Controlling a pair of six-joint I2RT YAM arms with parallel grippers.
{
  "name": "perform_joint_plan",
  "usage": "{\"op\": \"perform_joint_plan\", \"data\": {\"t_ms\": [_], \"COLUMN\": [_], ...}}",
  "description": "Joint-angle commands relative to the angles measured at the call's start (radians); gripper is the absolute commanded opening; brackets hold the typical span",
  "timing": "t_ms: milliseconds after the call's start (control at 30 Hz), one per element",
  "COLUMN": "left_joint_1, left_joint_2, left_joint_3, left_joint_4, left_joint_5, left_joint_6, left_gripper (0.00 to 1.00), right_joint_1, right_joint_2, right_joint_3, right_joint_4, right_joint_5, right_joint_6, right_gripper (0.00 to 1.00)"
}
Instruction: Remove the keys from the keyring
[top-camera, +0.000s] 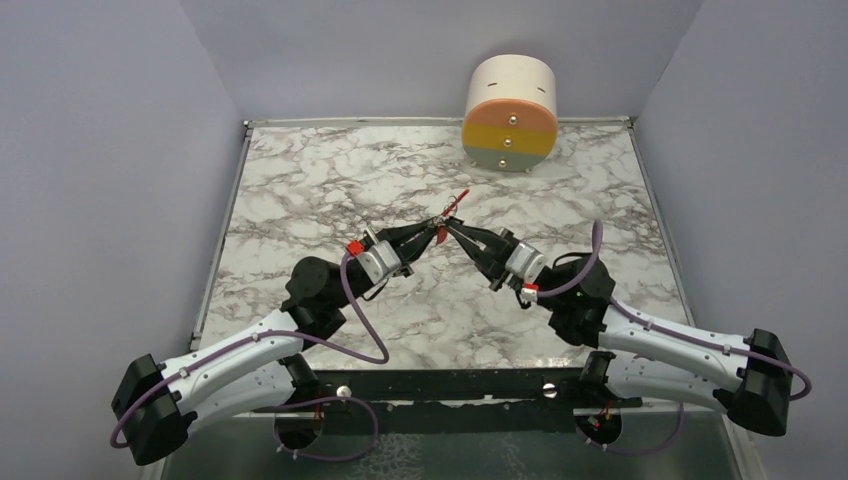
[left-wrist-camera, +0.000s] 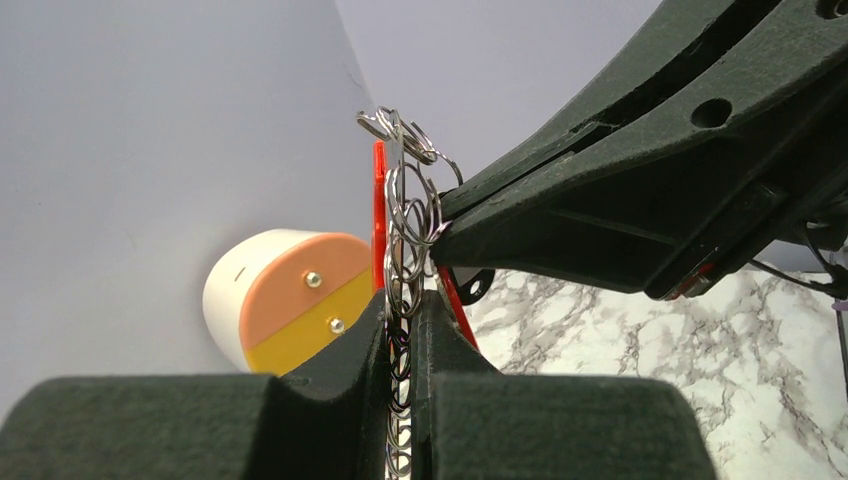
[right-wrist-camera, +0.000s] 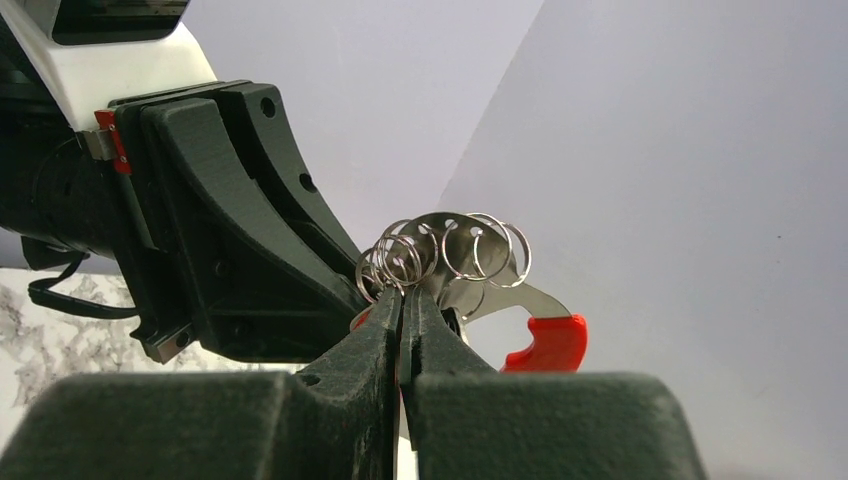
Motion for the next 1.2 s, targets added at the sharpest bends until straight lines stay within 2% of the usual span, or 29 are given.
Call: {"op": "perform_joint_plan", "data": {"t_ms": [0,333,1167], "left_joint_1": [-0.010,-0.010,-0.011], "left_joint_2": [-0.022,-0.020,-0.043], "left_joint_3": [0.005,0.011,0.028], "left_joint_4": [0.026,-0.030,-0.126], "left_joint_5": [-0.046,-0.096,0.040], "left_joint_6": [0.037,0.072,0.064], "left_gripper": [0.00,0.00,0.00], "right_joint_1": [-0.002,0.000,-0.001], "right_joint_2": [-0.045,-0.098,-0.080], "right_joint_3": [-0.023,-0.004,0.069], "right_joint_4": [0.015,-0.039,-0.048], "right_joint_5": [0.060,0.036,0.008], "right_joint_6": [-0.040,-0.040,-0.100], "right_gripper": [0.02,0.02,0.02]}}
